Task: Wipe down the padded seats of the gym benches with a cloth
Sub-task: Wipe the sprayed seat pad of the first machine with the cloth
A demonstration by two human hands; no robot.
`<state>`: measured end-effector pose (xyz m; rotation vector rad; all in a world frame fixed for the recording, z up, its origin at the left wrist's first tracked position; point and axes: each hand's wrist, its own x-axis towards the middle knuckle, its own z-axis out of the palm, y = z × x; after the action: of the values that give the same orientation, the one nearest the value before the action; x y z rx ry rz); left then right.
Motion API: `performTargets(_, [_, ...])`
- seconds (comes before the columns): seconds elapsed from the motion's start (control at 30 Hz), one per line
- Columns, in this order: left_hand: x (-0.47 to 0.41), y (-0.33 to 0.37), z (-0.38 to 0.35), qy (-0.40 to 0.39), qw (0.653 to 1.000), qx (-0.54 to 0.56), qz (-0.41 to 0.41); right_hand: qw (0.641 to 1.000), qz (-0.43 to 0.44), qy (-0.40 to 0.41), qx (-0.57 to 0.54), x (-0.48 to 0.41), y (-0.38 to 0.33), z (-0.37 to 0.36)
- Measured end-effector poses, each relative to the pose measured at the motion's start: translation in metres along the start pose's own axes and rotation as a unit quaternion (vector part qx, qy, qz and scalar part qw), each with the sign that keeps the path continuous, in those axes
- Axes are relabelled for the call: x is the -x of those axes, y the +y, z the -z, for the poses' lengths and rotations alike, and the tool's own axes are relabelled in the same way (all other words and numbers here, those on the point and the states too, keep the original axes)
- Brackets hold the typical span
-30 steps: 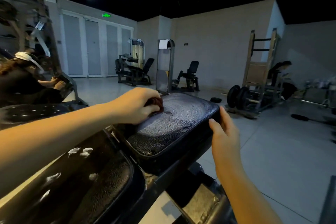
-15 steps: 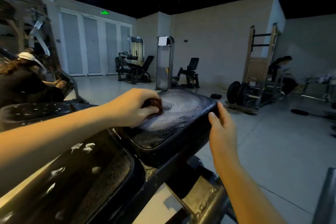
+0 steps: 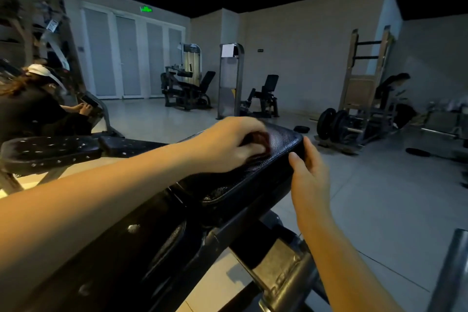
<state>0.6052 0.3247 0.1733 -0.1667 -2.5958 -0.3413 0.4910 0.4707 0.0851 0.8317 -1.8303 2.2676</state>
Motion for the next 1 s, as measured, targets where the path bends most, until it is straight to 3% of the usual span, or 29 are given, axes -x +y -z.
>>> performTargets(0.1, [0.019, -0.039, 0.023, 0.007, 0.995, -0.051, 0.088, 1.000, -0.001, -0.002, 0.002, 0.000, 0.000, 0.000])
performTargets(0.23, [-0.019, -0.066, 0.016, 0.034, 0.977, -0.116, 0.177, 1.000, 0.009, 0.000, 0.007, 0.001, 0.000, 0.000])
performTargets(0.33, [-0.060, -0.040, -0.007, 0.054, 0.983, -0.076, 0.160, 1.000, 0.011, -0.002, 0.009, 0.002, -0.001, 0.002])
performTargets(0.4, [-0.069, -0.009, -0.015, 0.054, 0.992, -0.038, 0.107, 1.000, 0.010, -0.007, 0.005, 0.003, -0.003, 0.002])
performTargets(0.53, [-0.019, 0.023, -0.010, -0.004, 1.000, -0.023, -0.001, 1.000, 0.005, -0.002, 0.001, 0.002, -0.003, 0.001])
performTargets(0.67, [0.011, -0.029, 0.017, -0.004, 0.993, -0.069, 0.098, 1.000, 0.006, -0.007, 0.000, 0.002, -0.002, 0.000])
performTargets(0.8, [-0.033, -0.065, 0.013, 0.031, 0.971, -0.116, 0.206, 1.000, 0.020, -0.010, 0.008, 0.002, 0.001, 0.000])
performTargets(0.87, [-0.062, -0.049, -0.004, 0.050, 0.975, -0.100, 0.192, 0.999, 0.027, -0.011, 0.016, 0.003, 0.002, 0.000])
performTargets(1.0, [-0.077, 0.007, -0.027, 0.045, 0.995, -0.057, 0.070, 1.000, 0.014, -0.009, 0.000, 0.002, 0.000, 0.001])
